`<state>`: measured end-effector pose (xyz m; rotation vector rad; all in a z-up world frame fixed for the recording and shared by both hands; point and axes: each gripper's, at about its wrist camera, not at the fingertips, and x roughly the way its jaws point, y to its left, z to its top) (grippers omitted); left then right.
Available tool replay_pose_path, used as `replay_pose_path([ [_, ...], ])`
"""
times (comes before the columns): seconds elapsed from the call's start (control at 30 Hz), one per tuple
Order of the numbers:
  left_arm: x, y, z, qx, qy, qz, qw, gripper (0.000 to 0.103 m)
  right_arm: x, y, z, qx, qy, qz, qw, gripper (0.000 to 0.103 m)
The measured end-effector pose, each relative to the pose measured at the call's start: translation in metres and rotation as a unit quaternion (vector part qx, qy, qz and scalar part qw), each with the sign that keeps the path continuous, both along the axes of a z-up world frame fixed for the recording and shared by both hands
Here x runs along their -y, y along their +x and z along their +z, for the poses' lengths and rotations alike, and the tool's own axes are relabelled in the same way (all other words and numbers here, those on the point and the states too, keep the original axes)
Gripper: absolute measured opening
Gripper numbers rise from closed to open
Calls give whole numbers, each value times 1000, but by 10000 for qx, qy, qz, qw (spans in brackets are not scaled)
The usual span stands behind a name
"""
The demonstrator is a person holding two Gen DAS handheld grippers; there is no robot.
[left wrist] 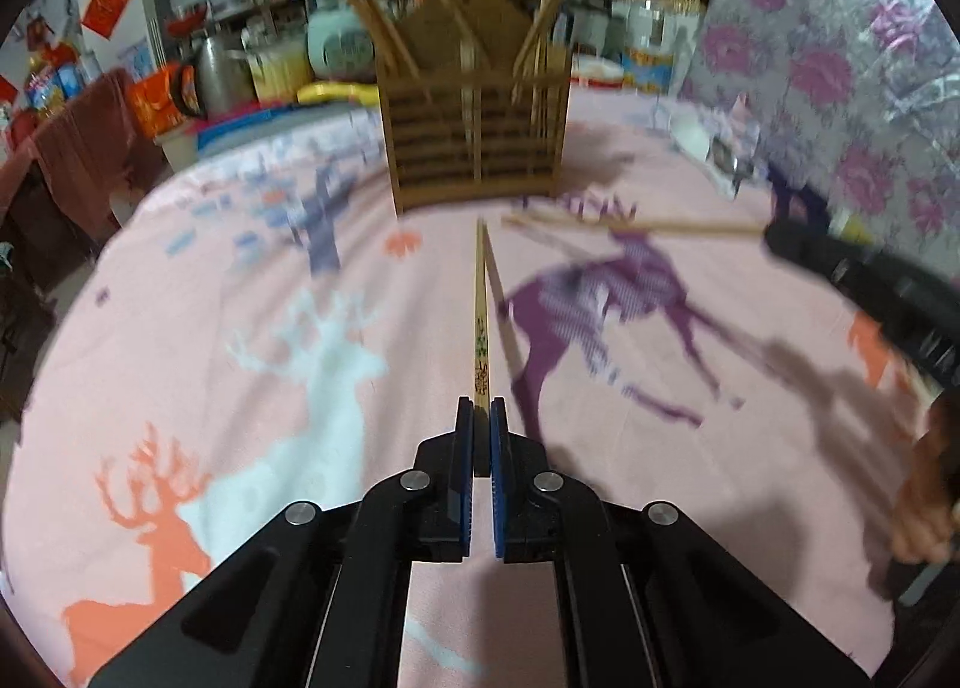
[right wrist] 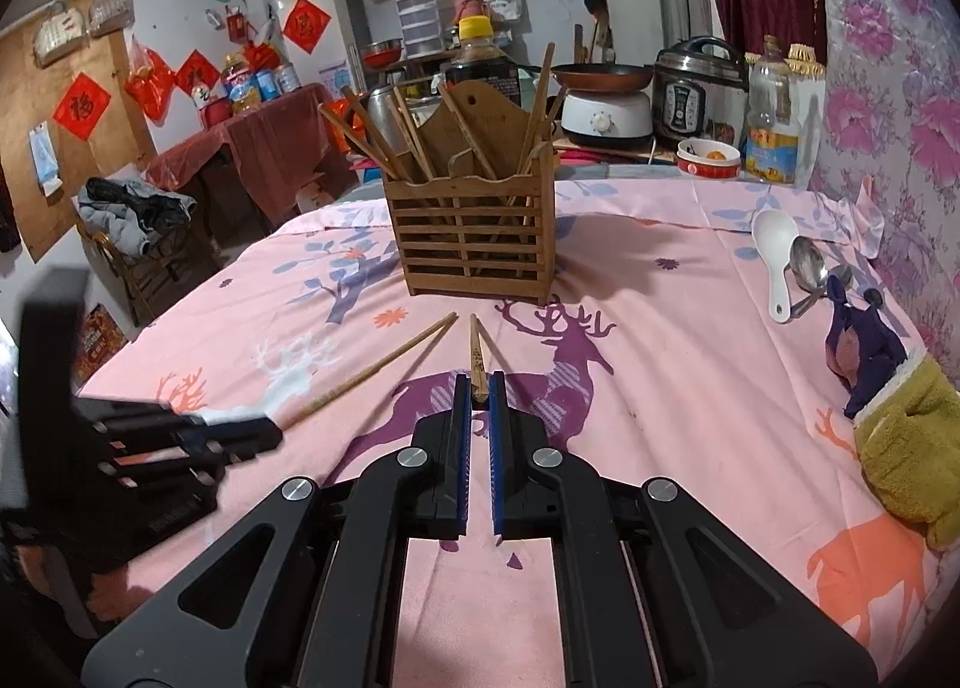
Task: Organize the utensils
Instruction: 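Lift both chopsticks over the wooden holder and lower them into it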
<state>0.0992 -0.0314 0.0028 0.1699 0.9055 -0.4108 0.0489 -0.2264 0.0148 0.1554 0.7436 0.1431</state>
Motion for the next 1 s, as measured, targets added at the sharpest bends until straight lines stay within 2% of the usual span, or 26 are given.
replay_pose_path([
  [0.2, 6, 5, 54, 535, -169, 27, 9984, 5, 4, -1, 22, 298, 87, -87, 9995, 6],
  [0.37, 16, 19, 98, 990, -339, 124, 9944, 5, 4, 11, 54, 582, 49, -99, 9982, 6],
  [0.77, 31, 51, 152, 1381, -838, 170, 9867, 5, -3, 43, 109, 1119, 53, -161, 9936, 6],
  [0.9, 29, 60, 171, 1621, -993, 295, 9813, 5, 2, 52, 128, 1427, 119, -333, 9891, 6],
  [1.0, 24, 64, 190, 1940, -1138, 458, 9733, 5, 5, 59, 145, 1766, 35, -524, 9829, 6],
])
